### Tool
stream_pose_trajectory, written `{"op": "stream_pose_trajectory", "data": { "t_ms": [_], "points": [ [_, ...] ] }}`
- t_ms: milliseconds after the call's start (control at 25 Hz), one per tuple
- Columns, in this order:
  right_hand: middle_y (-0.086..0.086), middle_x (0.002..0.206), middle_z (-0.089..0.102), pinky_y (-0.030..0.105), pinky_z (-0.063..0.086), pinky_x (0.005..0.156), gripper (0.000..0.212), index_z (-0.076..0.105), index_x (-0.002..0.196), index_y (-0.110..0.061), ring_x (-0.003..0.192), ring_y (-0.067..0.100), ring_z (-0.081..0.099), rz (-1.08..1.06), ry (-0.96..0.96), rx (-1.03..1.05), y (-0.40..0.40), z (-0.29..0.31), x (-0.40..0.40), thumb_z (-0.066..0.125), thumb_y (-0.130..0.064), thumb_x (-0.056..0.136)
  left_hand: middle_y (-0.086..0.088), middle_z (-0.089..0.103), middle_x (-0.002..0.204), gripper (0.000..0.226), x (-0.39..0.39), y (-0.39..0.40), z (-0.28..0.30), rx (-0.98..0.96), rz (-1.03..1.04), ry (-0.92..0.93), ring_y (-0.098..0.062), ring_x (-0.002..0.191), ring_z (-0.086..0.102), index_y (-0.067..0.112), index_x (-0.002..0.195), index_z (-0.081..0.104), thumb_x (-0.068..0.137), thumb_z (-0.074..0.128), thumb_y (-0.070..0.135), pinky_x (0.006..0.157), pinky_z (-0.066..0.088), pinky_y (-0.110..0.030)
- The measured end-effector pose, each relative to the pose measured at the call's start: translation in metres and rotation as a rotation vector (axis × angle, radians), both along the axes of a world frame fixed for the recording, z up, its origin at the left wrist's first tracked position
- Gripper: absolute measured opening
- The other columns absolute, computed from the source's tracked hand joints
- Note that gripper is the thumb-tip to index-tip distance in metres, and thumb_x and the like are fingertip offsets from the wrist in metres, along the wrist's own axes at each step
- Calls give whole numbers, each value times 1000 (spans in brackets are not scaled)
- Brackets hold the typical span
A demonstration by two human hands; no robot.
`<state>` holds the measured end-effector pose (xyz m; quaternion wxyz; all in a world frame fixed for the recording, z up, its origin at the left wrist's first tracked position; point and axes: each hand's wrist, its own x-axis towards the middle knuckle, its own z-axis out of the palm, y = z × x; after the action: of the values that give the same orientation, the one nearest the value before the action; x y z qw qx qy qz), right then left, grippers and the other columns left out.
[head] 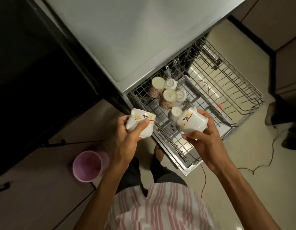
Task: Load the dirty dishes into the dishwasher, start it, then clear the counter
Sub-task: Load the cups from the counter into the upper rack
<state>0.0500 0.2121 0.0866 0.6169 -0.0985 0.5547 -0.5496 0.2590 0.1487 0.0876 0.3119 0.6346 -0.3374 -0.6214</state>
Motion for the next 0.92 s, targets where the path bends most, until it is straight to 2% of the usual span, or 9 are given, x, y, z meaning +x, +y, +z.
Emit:
{"op": "stream_pose_trajectory", "data": {
  "t_ms": [80,200,280,360,480,600,760,800,920],
  "points": [
    [11,129,50,32,57,75,68,50,122,-27,105,27,64,-18,95,56,-8,-18,-16,60,21,75,-2,66,116,56,-15,-13,-16,23,-81,-29,-16,100,68,18,118,52,72,82,32,80,59,-38],
    [8,128,50,33,58,77,59,47,126,-30,106,27,64,7,354,139,-25,-50,-37,72,-2,80,0,62,116,60,-36,-32,-38,36,-194,-98,-13,99,65,19,122,50,73,80,34,78,60,-35],
    [-8,121,53,34,59,77,63,43,131,-28,101,20,65,29,570,195,-38,-77,-52,77,-19,80,3,62,112,56,-50,-42,-57,24,-267,-153,-9,95,64,22,121,50,75,79,35,76,59,-31],
    [-26,111,54,29,55,74,63,43,132,-25,96,9,62,99,808,240,-51,-107,-65,78,-33,80,3,62,110,53,-61,-50,-80,3,-321,-211,-8,94,62,26,117,50,74,79,37,71,56,-25],
    [-8,110,58,22,45,69,70,45,133,-19,89,12,59,210,1033,302,-71,-158,-85,77,-46,77,6,60,107,54,-76,-55,-113,-59,-397,-306,-6,92,59,29,113,51,69,79,39,65,46,-12],
    [4,113,57,27,47,74,75,44,135,-13,93,17,56,295,1126,322,-90,-196,-94,77,-47,76,7,58,107,59,-84,-56,-135,-129,-459,-388,-6,93,56,29,114,50,65,80,43,66,43,-11],
    [0,104,56,14,41,61,70,43,132,-11,85,16,57,343,1115,348,-104,-231,-99,76,-42,79,7,54,110,63,-92,-59,-157,-190,-533,-452,-9,98,53,31,116,47,64,79,48,69,43,-16],
    [1,104,56,15,44,60,71,42,132,-10,84,16,58,349,1110,357,-107,-237,-100,77,-42,79,7,53,111,64,-93,-59,-161,-188,-545,-453,-8,97,53,31,117,47,64,79,49,66,42,-15],
    [4,102,57,35,57,68,77,40,131,-8,81,23,64,387,1125,399,-114,-253,-100,78,-47,76,9,53,111,63,-96,-60,-168,-166,-557,-444,-1,93,52,34,117,46,66,79,49,58,38,-8]
  ]
}}
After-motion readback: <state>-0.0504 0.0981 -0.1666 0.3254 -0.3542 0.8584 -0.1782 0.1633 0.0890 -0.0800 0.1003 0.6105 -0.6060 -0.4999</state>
